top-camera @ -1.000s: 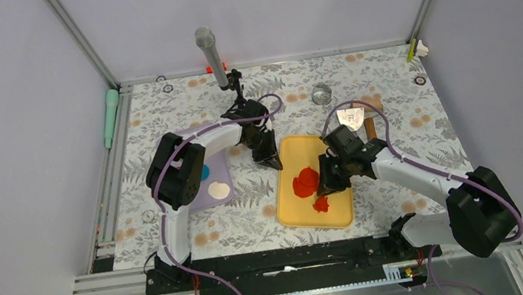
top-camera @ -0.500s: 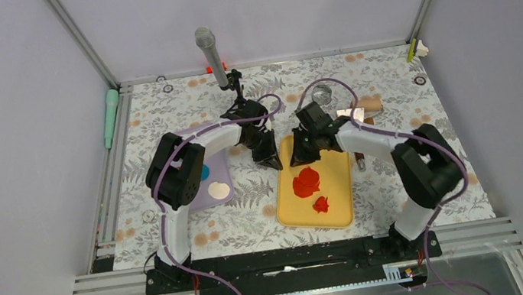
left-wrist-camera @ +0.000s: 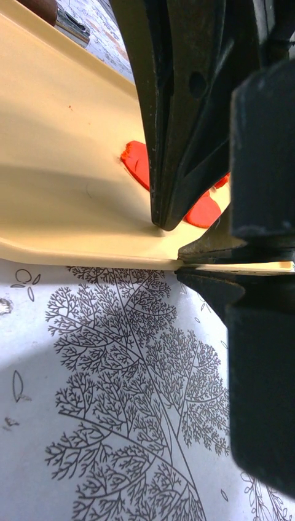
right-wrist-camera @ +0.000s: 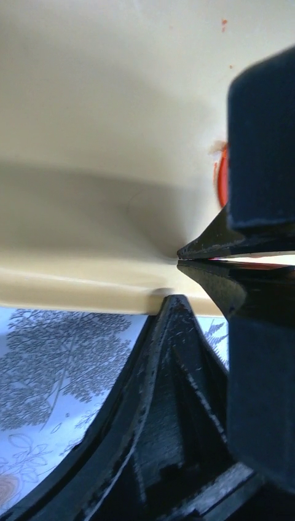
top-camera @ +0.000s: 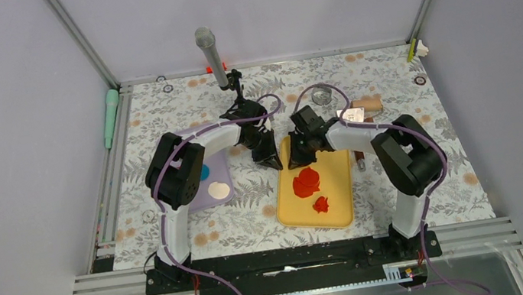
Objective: Roll out the dumpling wrappers from the dough
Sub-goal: Remove the dumpling wrapper from the work surface.
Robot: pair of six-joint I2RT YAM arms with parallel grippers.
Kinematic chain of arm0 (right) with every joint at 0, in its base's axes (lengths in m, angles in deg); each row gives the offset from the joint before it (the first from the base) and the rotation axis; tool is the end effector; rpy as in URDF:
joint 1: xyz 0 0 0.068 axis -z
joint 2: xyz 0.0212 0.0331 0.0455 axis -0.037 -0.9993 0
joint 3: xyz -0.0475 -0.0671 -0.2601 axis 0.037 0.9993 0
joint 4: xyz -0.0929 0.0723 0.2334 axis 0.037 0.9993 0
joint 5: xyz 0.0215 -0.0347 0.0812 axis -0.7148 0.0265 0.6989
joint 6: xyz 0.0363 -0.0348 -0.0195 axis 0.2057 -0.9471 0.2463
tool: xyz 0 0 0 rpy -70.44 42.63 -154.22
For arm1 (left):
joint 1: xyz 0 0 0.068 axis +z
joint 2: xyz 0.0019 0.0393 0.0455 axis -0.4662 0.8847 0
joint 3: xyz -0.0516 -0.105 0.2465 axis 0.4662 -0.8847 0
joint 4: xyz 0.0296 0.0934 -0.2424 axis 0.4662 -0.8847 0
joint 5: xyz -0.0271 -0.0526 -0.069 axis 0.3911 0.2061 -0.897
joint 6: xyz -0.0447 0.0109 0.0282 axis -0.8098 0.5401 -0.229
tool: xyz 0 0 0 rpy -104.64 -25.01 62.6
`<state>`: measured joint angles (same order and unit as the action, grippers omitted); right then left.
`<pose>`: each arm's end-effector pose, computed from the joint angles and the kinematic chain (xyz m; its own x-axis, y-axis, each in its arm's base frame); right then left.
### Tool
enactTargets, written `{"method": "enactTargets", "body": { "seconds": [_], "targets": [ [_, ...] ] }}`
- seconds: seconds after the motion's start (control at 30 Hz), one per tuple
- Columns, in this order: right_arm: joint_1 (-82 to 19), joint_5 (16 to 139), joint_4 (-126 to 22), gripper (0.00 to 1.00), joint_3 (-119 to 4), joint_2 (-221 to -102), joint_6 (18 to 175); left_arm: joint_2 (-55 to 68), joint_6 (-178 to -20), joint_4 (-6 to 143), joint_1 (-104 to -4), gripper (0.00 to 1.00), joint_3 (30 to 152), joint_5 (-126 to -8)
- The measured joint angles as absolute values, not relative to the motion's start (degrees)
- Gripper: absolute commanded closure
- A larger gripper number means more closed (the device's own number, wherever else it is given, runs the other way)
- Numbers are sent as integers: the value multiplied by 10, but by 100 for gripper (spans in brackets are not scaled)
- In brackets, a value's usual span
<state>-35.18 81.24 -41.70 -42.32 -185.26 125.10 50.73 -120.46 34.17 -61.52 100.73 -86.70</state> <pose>0.3038 0.2061 0.1498 -0.9278 0.0765 -0.3651 -0.1089 0.8806 0.4612 0.3385 -0.2461 0.1415 -0.9955 0.0806 -0.0502 0.0949 0.8244 -0.5580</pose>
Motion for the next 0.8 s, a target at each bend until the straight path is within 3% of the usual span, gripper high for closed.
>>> {"method": "enactTargets", "body": {
  "seconds": [0.8],
  "targets": [
    [-382,855,-386,95,-356,-1792,1213,507,-1206,342,-613,100,1007,-868]
  ]
}}
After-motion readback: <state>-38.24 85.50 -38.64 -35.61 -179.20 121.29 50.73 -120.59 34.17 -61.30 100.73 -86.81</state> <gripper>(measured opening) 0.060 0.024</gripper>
